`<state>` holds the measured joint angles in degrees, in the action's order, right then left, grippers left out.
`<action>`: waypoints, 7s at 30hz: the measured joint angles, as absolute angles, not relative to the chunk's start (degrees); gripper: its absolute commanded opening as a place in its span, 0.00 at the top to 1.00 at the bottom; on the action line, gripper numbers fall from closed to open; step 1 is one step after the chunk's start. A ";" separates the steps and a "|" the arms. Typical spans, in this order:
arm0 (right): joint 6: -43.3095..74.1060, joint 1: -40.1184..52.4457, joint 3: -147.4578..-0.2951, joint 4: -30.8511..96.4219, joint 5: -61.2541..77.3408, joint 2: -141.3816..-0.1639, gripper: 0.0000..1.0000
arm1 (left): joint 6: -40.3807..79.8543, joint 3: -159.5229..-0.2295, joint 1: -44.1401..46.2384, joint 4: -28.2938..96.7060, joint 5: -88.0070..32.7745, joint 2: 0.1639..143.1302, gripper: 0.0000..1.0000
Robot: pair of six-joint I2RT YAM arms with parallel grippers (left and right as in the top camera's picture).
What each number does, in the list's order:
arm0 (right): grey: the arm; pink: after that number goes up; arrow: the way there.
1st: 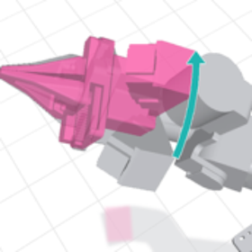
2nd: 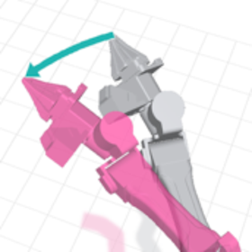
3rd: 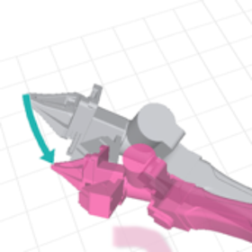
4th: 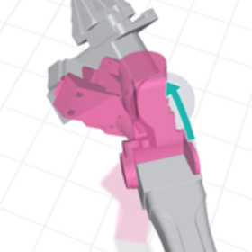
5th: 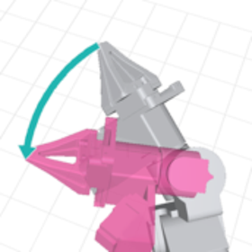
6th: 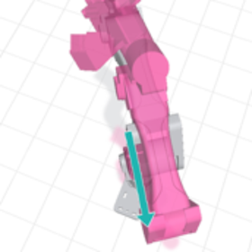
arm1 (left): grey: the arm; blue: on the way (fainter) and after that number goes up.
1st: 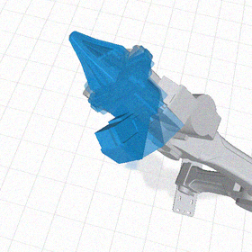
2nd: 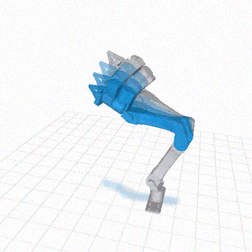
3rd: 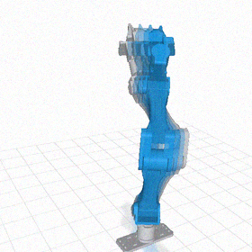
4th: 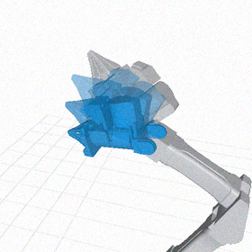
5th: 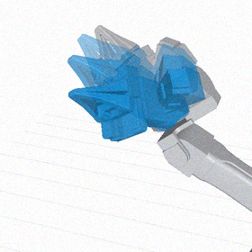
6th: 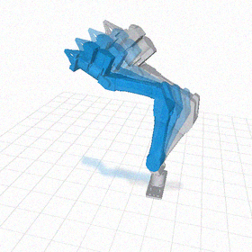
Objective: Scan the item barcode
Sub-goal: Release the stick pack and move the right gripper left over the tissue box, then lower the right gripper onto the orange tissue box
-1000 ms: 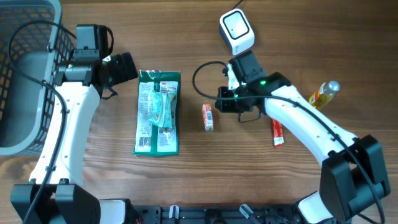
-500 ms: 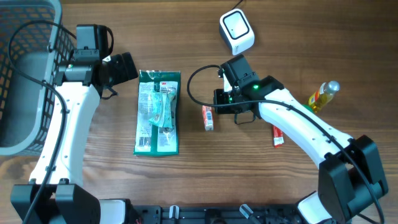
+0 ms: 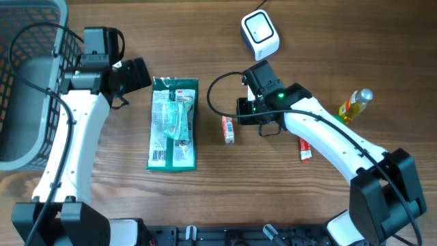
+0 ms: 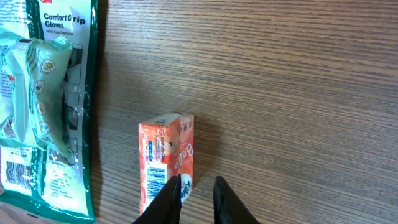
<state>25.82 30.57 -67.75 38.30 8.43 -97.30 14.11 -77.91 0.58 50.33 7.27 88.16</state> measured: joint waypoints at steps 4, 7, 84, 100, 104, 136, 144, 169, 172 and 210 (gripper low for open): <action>25.82 30.57 -67.75 38.39 8.27 -97.30 0.82 | 14.11 -77.91 0.58 50.33 7.25 88.16 0.00; 25.82 30.57 -67.75 38.50 8.25 -97.30 0.82 | 14.11 -77.91 0.58 50.33 7.27 88.16 0.00; 27.05 30.57 -58.67 28.14 6.98 -97.41 0.94 | 14.11 -77.91 0.58 50.35 7.27 88.18 0.00; 27.16 30.57 -58.67 28.14 6.98 -97.41 0.96 | 14.11 -77.91 0.58 50.33 7.27 88.16 0.00; 27.16 30.57 -58.67 27.97 6.98 -97.41 0.96 | 14.11 -77.91 0.58 50.33 7.27 88.16 0.00; 28.49 31.75 -58.63 26.00 11.64 -97.41 0.96 | 14.11 -77.91 0.58 50.33 7.27 88.16 0.00; 28.49 32.18 -58.63 25.41 11.84 -97.41 0.96 | 14.09 -77.91 0.58 50.33 7.27 88.18 0.00; 31.48 32.18 -55.48 22.39 10.02 -97.41 0.95 | 14.11 -77.91 0.58 50.33 7.27 88.16 0.00; 31.97 32.18 -55.44 21.82 10.07 -97.41 0.95 | 14.11 -77.91 0.58 50.35 7.27 88.16 0.00; 32.95 34.79 -55.40 20.25 14.09 -97.41 0.77 | 14.09 -77.91 0.58 50.33 7.27 88.18 0.00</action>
<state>32.95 34.79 -55.40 20.25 14.09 -97.41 14.09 -77.91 0.58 50.33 7.27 88.18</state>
